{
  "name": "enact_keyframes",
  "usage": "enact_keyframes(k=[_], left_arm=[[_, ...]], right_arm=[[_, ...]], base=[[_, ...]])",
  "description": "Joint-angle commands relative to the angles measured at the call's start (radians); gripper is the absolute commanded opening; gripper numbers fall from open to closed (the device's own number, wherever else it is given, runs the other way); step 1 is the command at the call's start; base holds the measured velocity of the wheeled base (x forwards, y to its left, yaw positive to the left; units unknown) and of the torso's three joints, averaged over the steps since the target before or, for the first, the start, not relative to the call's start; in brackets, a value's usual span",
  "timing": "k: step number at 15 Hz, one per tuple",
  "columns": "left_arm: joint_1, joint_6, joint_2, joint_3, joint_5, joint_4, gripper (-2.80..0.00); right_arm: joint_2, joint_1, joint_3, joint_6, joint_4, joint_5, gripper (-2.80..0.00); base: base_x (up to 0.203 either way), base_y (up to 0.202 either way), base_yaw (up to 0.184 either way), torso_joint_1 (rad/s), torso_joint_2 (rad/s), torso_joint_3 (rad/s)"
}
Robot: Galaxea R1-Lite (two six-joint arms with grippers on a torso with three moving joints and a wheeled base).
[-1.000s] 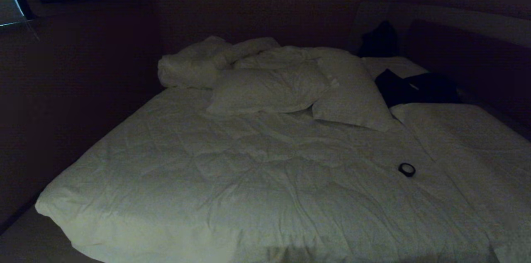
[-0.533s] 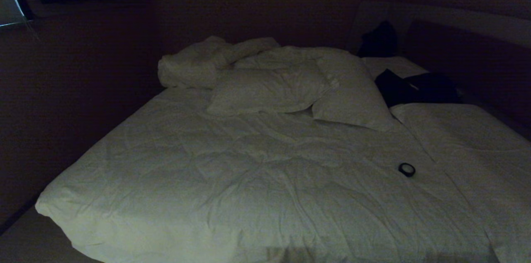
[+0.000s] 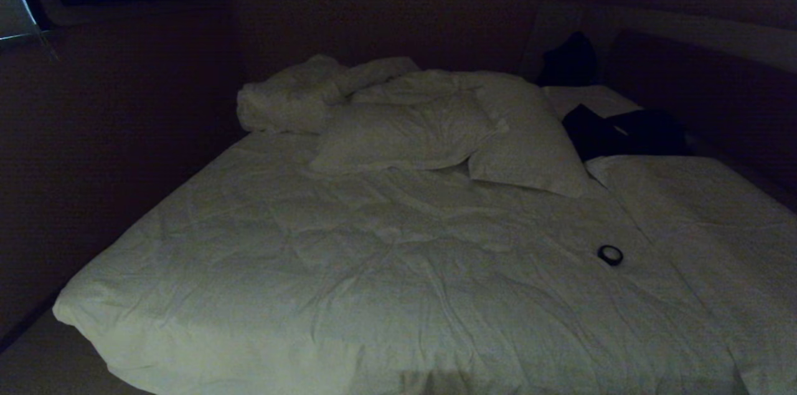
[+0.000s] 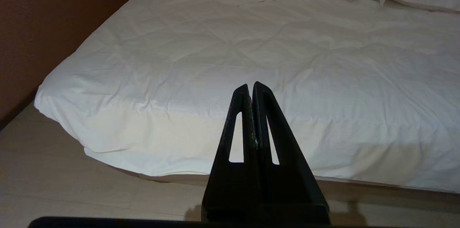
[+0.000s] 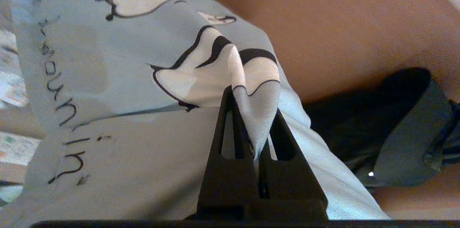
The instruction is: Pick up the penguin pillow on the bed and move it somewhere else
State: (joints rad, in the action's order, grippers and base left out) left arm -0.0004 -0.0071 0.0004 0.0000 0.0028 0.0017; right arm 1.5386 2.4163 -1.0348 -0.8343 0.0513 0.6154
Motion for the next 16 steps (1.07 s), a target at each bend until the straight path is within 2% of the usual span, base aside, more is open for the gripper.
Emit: enact_keyframes(k=[1,6,13,16], left_arm=[[0.000,0.000,0.000,0.002,0.000,0.000,-2.80],[0.000,-0.001,0.000,0.002,0.000,0.000,-2.80],[0.000,0.001,0.000,0.002,0.000,0.000,-2.80],[-0.001,-0.001,0.000,0.002,0.000,0.000,-2.80]], right_arm=[[0.095,0.054,-0.023,-0.084,0.016,0.035,-2.80],[0.253,0.110,-0.044,-0.125,0.167,0.035,-2.80],[0.439,0.117,-0.188,-0.182,0.196,0.027,-2.80],[0.542,0.114,-0.215,-0.224,0.263,0.024,-2.80]], base=[[0.000,0.000,0.000,0.000,0.00,0.000],[0.000,0.000,0.000,0.000,0.00,0.000],[0.000,0.000,0.000,0.000,0.00,0.000],[0.000,0.000,0.000,0.000,0.00,0.000]])
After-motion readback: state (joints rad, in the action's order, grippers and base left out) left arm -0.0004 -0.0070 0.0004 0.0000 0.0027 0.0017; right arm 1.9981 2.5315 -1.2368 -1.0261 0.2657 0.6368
